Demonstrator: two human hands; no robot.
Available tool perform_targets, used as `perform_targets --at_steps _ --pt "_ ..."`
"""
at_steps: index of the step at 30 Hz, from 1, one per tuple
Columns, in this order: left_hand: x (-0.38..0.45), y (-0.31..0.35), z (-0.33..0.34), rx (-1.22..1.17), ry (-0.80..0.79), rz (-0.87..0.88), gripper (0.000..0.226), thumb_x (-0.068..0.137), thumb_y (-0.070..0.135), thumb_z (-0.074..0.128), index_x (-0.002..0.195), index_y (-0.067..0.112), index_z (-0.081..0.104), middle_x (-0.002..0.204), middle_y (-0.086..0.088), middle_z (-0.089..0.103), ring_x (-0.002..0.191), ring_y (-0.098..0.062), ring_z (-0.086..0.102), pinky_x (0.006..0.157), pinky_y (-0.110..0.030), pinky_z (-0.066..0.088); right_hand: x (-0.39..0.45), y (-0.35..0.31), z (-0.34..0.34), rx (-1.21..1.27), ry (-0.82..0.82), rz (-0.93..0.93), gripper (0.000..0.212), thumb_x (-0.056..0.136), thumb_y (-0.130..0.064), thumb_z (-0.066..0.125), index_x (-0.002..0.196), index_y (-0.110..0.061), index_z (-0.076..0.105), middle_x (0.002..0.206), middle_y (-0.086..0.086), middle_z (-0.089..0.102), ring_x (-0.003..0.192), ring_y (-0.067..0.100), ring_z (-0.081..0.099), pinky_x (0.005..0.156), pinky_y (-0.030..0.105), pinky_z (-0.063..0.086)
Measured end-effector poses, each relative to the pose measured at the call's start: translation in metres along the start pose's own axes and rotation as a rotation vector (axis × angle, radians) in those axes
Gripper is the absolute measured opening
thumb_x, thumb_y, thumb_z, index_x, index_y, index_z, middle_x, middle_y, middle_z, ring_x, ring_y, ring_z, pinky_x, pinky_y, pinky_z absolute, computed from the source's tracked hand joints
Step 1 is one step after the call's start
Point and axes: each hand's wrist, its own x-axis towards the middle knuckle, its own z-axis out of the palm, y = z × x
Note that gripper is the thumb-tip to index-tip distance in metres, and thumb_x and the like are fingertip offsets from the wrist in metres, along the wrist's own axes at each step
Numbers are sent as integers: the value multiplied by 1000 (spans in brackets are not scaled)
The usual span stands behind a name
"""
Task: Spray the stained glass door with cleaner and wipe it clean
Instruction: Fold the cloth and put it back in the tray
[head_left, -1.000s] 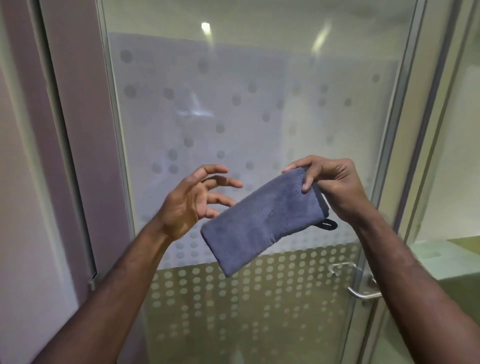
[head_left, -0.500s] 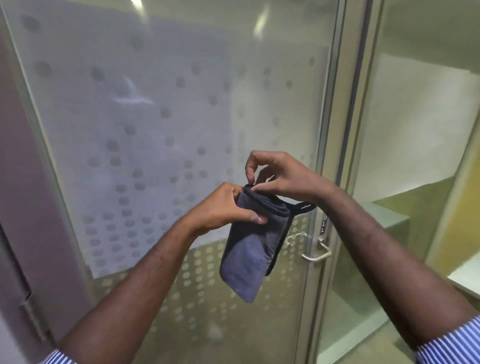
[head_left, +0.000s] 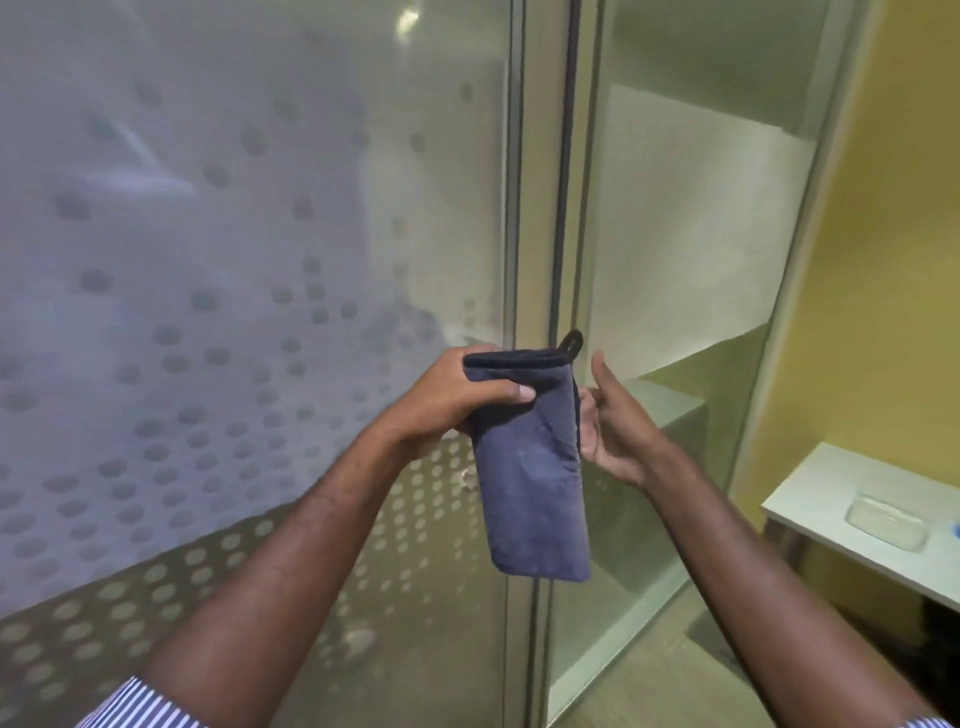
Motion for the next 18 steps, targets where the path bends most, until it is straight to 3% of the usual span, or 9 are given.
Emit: perform_targets --at_steps 3,5,7,9,11,13,16,18 --pt "40 -3 33 -117 51 -19 39 73 23 79 111 14 75 95 -2 75 87 -15 71 65 -27 55 -14 20 -37 214 34 119 89 92 -76 34 126 -3 70 140 25 60 132 37 56 115 50 39" --pt "66 -7 57 -196 102 -19 36 74 25 79 109 18 77 96 -1 77 86 -13 72 65 -27 56 -27 24 -59 308 68 129 83 95 -74 31 112 -8 78 128 18 70 119 33 67 99 44 53" --pt "94 -14 83 -280 213 -31 37 74 26 80 110 16 76 93 -1 78 83 -14 72 63 -26 56 -35 21 -85 430 111 98 82 95 -73 34 115 -5 77 126 19 71 111 33 71 81 42 61" --pt "121 -23 109 -389 330 -49 39 77 23 82 114 13 73 97 -4 78 86 -18 73 61 -28 57 -40 15 -115 525 176 28 84 92 -73 38 125 -4 70 128 19 69 111 32 72 77 42 63" --pt "147 -34 135 -484 431 -65 40 81 20 83 118 10 71 104 -8 78 93 -22 75 60 -29 58 -43 9 -146 534 278 -63 82 93 -72 38 123 -3 70 122 16 73 104 28 75 74 37 64" --pt "169 -44 160 -525 504 -78 34 83 17 81 115 11 70 107 -10 77 95 -23 75 62 -31 61 -46 -1 -173 497 320 -136 79 88 -69 52 130 -3 63 124 16 72 104 27 74 76 36 63" --pt "197 -60 199 -559 542 -127 25 84 16 81 106 16 70 104 -7 77 94 -21 75 72 -35 63 -53 -17 -211 370 306 -205 78 64 -43 92 128 -7 64 124 16 72 105 27 74 76 39 63" --pt "212 -69 221 -583 524 -157 33 83 16 82 114 11 70 103 -6 77 93 -21 75 67 -33 63 -57 -28 -236 243 372 -204 73 67 -15 91 134 -10 61 128 15 70 104 27 74 75 37 62"
